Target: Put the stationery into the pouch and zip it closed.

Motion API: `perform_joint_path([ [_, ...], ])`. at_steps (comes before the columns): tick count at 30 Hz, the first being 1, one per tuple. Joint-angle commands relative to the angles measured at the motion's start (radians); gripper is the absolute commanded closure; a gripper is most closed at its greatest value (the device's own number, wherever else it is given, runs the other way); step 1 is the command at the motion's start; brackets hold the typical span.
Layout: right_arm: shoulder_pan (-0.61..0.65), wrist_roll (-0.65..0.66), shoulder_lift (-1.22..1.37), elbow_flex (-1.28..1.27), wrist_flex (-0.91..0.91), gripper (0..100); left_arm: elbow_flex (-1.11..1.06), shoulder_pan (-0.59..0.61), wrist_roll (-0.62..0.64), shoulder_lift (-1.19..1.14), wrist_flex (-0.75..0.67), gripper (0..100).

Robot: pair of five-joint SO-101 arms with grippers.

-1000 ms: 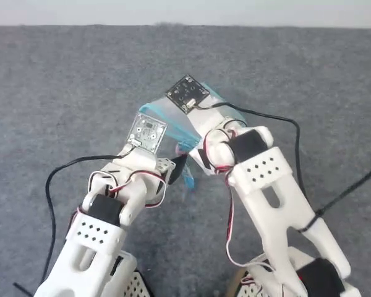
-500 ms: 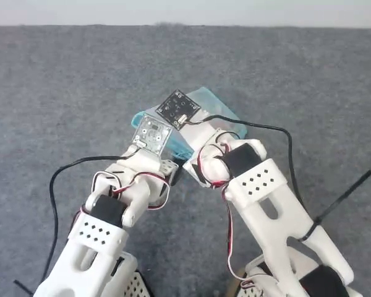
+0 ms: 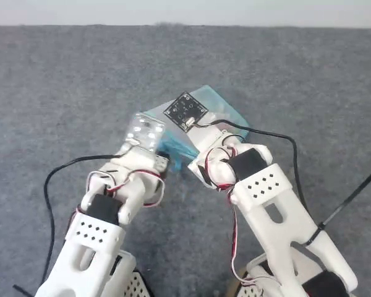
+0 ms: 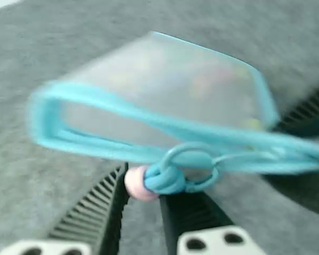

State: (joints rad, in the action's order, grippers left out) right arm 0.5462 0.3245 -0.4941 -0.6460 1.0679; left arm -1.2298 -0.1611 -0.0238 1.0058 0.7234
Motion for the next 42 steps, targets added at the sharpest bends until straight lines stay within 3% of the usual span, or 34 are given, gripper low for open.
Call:
perform_joint_path([
  [1,-0.054,0.029,-0.007,-0.021,0.001,99.1,0.021,0.107,-0.006,0.002,-0.061,99],
  [10,-0.070,0.037,-0.005,-0.035,0.002,99.1,0.019,0.129,-0.005,0.000,-0.069,99],
  [23,-0.257,0.092,0.004,-0.037,0.007,99.1,0.016,0.193,0.020,-0.003,-0.087,99],
  [36,-0.429,0.086,0.355,0.153,0.004,99.1,0.016,0.195,0.021,-0.003,-0.087,99],
  [42,-0.418,0.028,0.380,0.170,0.007,99.0,0.016,0.189,0.021,-0.003,-0.089,99],
])
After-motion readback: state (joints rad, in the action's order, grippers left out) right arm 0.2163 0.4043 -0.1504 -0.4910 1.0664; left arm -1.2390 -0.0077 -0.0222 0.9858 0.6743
